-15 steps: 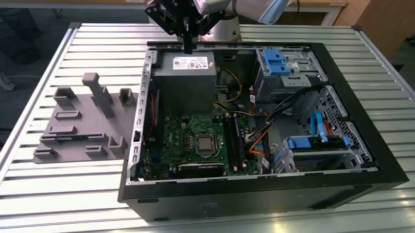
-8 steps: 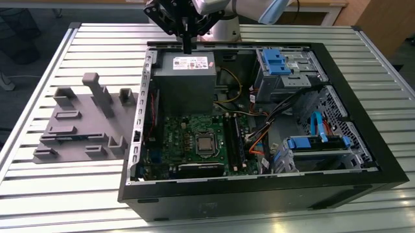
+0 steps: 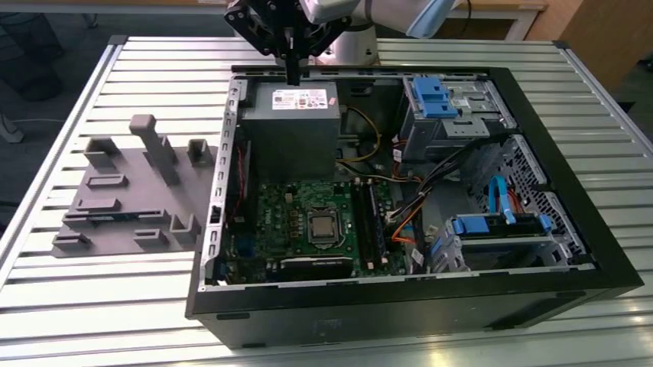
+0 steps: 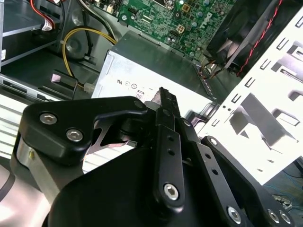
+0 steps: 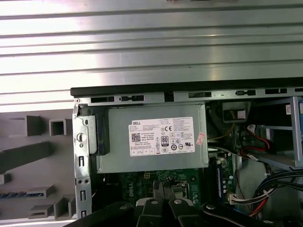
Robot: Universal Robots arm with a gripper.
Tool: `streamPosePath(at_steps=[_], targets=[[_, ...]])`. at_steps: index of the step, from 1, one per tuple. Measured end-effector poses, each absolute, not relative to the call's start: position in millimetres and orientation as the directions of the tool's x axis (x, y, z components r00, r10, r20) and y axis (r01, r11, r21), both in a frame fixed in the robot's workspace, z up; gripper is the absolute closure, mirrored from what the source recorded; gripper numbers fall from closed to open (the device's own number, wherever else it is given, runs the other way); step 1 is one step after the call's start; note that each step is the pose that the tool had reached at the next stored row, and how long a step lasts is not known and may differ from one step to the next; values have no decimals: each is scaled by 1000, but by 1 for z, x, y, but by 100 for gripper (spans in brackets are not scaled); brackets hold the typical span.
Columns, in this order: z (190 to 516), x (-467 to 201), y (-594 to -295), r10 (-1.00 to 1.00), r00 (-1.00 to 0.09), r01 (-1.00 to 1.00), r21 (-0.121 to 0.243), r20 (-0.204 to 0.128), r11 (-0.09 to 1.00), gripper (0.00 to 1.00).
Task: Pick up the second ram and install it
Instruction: 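Reach for the second ram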
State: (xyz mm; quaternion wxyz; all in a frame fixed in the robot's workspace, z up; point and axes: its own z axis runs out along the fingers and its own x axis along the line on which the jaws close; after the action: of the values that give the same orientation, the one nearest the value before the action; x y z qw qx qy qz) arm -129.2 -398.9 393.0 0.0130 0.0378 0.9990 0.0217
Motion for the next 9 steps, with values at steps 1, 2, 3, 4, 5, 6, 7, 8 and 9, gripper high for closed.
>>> streamPosePath(at_steps=[1, 2, 3, 4, 5, 6, 7, 8, 9], targets=[[393, -129, -399, 76, -997, 75, 44, -24, 996, 89], [393, -130, -399, 76, -997, 75, 44, -24, 996, 89], [393, -130, -399, 76, -997, 75, 44, -24, 996, 89], [393, -130, -399, 76, -997, 75, 44, -24, 996, 89], [393, -130, -399, 76, -997, 75, 44, -24, 996, 89], [393, -131, -399, 76, -997, 75, 44, -24, 996, 89], [393, -131, -399, 76, -997, 75, 44, -24, 996, 89], [393, -131, -399, 76, -997, 75, 44, -24, 996, 89], [393, -131, -399, 76, -997, 75, 44, -24, 996, 89]])
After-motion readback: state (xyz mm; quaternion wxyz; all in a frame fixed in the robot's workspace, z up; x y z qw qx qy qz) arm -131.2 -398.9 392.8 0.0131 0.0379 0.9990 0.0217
